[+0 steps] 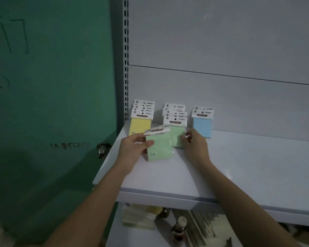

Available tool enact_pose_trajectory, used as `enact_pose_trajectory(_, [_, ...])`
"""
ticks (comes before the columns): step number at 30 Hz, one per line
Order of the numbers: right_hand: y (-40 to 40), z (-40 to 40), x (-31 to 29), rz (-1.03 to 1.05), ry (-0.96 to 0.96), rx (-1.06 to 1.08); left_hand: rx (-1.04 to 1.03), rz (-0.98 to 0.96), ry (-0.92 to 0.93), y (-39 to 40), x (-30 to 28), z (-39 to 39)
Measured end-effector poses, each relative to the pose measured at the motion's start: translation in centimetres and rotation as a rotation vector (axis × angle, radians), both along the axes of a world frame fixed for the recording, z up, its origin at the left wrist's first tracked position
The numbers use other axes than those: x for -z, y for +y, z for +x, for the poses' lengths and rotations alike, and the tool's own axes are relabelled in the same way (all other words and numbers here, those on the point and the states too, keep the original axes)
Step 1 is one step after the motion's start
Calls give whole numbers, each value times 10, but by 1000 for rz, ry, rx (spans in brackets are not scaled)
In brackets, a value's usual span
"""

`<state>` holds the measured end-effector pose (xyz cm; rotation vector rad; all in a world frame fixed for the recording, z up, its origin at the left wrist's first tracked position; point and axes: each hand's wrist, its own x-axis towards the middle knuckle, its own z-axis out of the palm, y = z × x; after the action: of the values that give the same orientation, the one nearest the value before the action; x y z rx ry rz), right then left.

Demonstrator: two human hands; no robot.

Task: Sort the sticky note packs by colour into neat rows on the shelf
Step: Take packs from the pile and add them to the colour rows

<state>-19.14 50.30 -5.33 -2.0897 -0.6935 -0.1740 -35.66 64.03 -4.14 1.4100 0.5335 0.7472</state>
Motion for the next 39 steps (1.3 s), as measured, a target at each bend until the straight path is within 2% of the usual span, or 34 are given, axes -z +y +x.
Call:
enact_pose_trajectory(3, [-11,2,4,-58,-16,57,2,8,36,0,2,0])
enact_pose_trajectory(8, [-32,3,13,-469,-197,108,-7,12,59,-3,0,2])
enact_pose_trajectory(10, [-35,0,16,-529,-202,113,-24,2,67,-6,0,7])
enact_pose_trajectory(19, [-31,5,20,-563,-202,122,-44,173,186,-18,-9,68])
enact_pose_trajectory(23, [-31,6,23,-567,-185,112,-119,352,247,-20,-3,81])
enact_pose_trajectory(32, [-32,5,20,-576,-162,105,-244,519,228,-33,-2,90])
enact_pose_trajectory(36, [-40,2,13,-561,-109,41,-180,506,288,-39,-8,78])
enact_pose_trajectory(39, [-55,-1,0,-541,-35,-45,-153,612,372,-45,-17,63])
